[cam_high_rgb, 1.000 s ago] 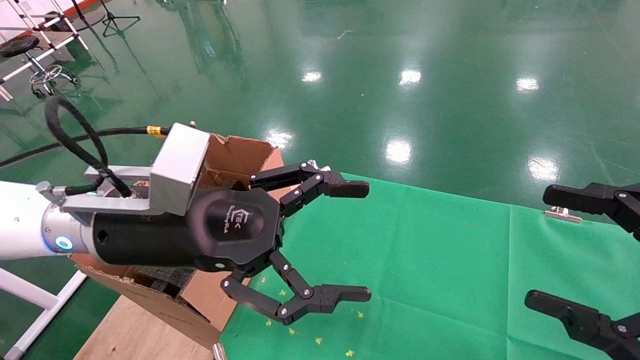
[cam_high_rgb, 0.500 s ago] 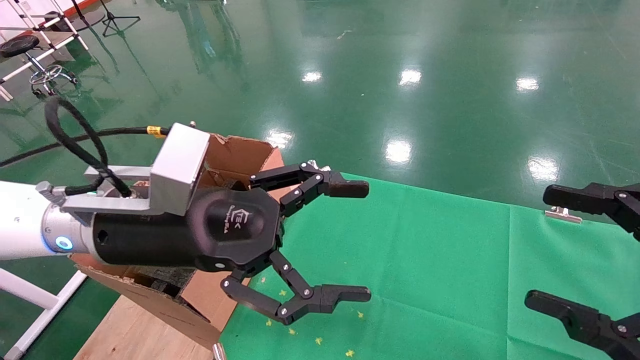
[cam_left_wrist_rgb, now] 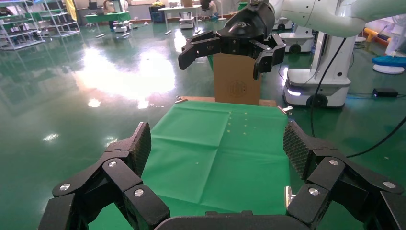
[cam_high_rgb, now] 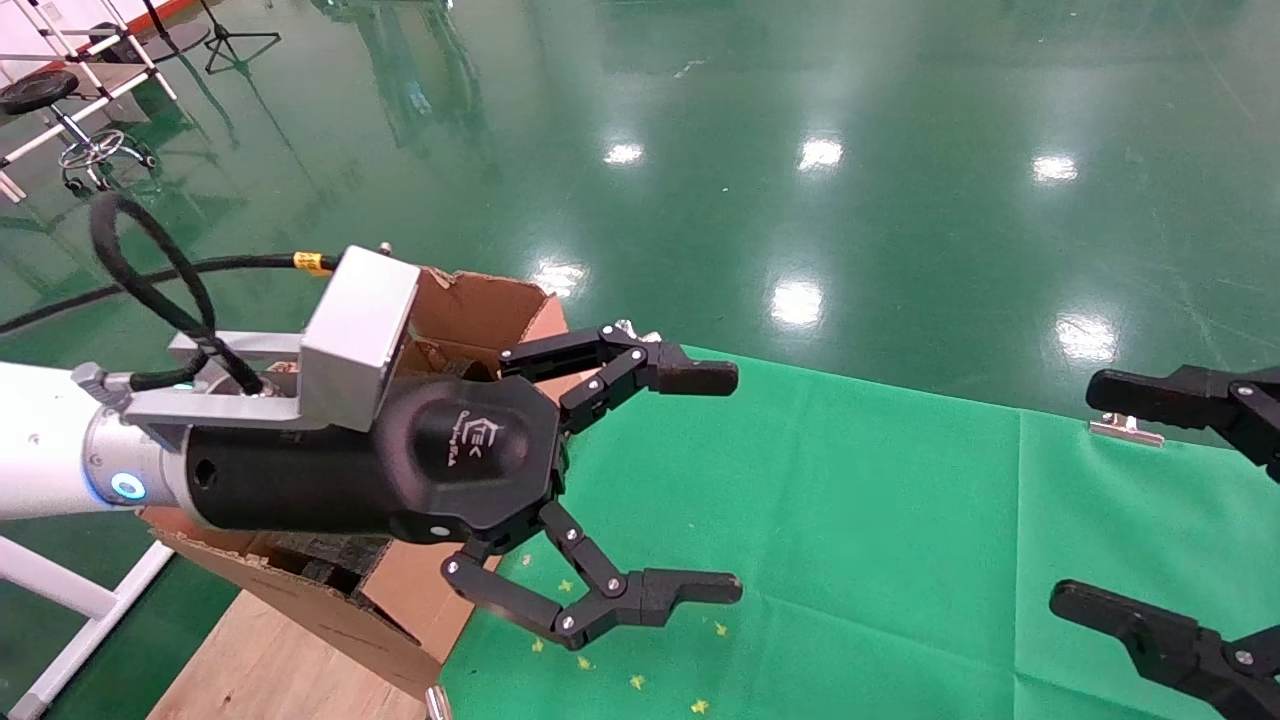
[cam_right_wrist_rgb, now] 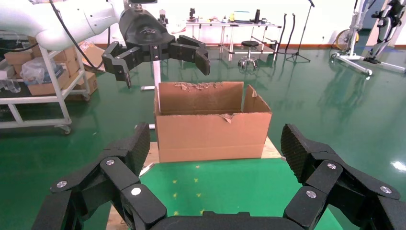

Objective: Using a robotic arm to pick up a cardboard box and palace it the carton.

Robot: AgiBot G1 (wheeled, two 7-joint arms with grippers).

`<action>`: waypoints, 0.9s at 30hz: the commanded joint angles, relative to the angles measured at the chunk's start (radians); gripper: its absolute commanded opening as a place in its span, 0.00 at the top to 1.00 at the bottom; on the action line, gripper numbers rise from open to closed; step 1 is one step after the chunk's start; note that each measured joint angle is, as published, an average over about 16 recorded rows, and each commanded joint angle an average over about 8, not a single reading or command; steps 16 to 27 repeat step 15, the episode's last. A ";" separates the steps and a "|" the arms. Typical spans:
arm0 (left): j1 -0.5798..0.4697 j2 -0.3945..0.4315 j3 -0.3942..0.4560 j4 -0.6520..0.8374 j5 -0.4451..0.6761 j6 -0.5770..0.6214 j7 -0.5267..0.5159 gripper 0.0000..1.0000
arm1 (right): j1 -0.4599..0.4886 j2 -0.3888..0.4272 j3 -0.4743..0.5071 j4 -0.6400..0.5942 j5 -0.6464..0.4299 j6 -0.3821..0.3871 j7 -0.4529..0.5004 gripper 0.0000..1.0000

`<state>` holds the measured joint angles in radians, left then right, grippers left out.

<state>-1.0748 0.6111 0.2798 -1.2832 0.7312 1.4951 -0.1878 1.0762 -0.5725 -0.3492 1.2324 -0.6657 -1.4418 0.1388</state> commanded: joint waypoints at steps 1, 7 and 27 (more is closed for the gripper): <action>0.000 0.000 0.000 0.000 0.000 0.000 0.000 0.00 | 0.000 0.000 0.000 0.000 0.000 0.000 0.000 0.00; 0.000 0.000 0.000 0.000 0.000 0.000 0.000 0.00 | 0.000 0.000 0.000 0.000 0.000 0.000 0.000 0.00; 0.000 0.000 0.000 0.000 0.000 0.000 0.000 0.00 | 0.000 0.000 0.000 0.000 0.000 0.000 0.000 0.00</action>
